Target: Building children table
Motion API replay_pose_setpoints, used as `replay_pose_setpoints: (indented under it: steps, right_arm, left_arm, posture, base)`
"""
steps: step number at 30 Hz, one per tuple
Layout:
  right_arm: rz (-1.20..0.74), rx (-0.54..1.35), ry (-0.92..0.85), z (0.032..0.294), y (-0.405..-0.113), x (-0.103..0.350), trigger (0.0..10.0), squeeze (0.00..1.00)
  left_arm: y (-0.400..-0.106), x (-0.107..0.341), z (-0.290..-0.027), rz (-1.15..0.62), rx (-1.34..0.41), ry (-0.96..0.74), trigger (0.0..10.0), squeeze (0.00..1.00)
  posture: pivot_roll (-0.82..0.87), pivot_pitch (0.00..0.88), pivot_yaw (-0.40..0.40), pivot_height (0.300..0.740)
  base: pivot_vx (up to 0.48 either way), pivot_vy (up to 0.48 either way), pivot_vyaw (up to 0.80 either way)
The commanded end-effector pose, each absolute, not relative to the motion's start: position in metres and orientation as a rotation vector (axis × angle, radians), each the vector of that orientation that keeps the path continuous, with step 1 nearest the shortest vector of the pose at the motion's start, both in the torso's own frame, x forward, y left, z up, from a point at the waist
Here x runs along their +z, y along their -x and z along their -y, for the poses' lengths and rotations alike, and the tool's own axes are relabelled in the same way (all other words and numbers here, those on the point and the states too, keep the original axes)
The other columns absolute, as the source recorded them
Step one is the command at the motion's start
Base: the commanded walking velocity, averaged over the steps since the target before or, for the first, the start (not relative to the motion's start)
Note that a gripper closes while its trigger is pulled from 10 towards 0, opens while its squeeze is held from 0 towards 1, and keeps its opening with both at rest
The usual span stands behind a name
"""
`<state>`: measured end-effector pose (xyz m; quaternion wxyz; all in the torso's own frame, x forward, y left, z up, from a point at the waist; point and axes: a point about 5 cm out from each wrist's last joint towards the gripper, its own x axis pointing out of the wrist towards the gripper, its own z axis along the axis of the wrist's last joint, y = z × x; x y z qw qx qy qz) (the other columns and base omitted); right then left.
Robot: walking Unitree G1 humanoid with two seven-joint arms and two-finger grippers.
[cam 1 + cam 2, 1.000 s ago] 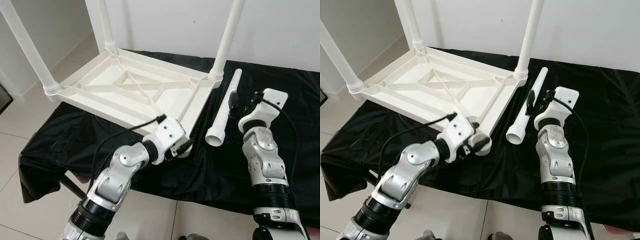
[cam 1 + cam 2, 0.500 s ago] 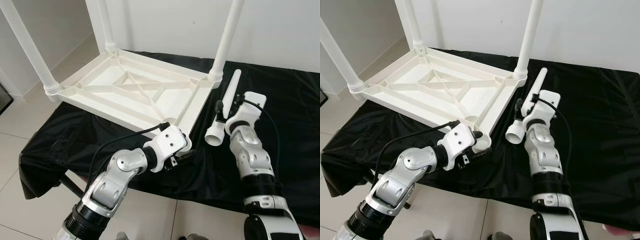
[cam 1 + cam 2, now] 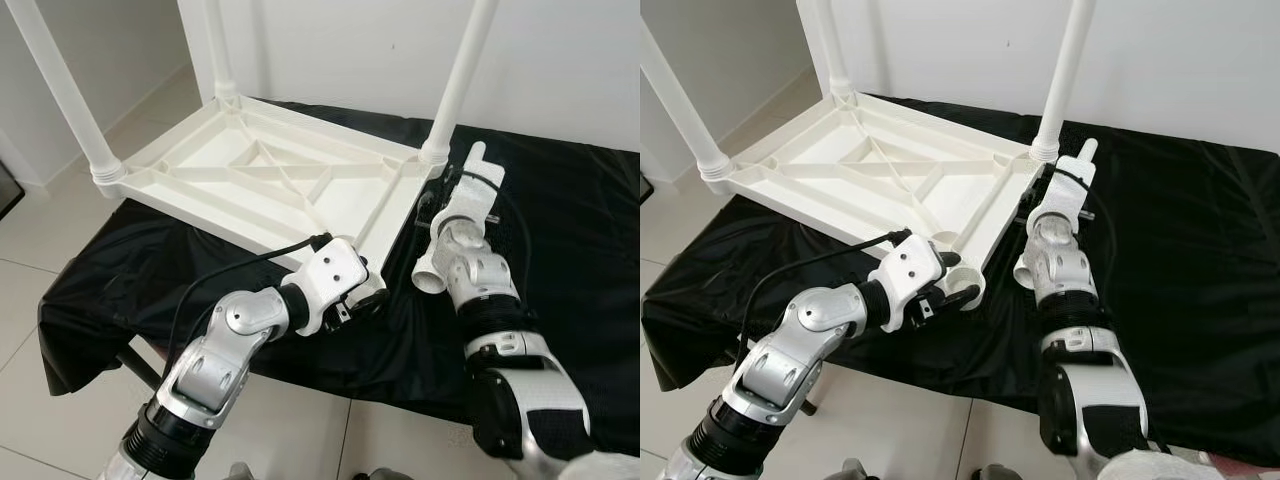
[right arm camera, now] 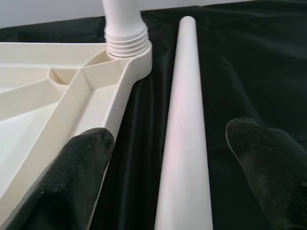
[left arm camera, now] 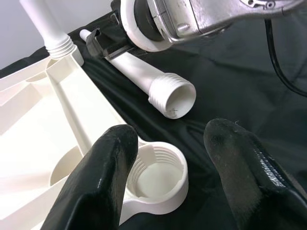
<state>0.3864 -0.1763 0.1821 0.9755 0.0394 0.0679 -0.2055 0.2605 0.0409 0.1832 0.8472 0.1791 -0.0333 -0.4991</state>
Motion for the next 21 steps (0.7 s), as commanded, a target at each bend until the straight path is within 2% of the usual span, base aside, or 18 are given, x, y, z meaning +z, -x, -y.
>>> replay_pose_setpoints:
  steps: [1,10,21]
  right_arm:
    - [-0.199,-0.465,-0.075,0.180,-0.387,0.175,10.0,0.00]
    - [-0.265,-0.495,-0.090,0.180,-0.387,0.167,10.0,0.00]
    - [-0.454,-0.535,-0.104,0.176,-0.375,0.129,10.0,0.00]
  left_arm:
    - [-0.259,0.184,-0.043,0.065,-1.029,-0.370,10.0,0.00]
    - [-0.258,0.187,-0.044,0.068,-1.032,-0.360,10.0,0.00]
    - [-0.255,0.187,-0.043,0.063,-1.033,-0.350,10.0,0.00]
  posture:
    - [0.01,0.028,-0.038,0.740]
    - [0.01,0.037,-0.038,0.740]
    - [0.01,0.045,-0.043,0.740]
  base:
    - [0.000,0.000,0.00]
    - [0.000,0.000,0.00]
    - [0.000,0.000,0.00]
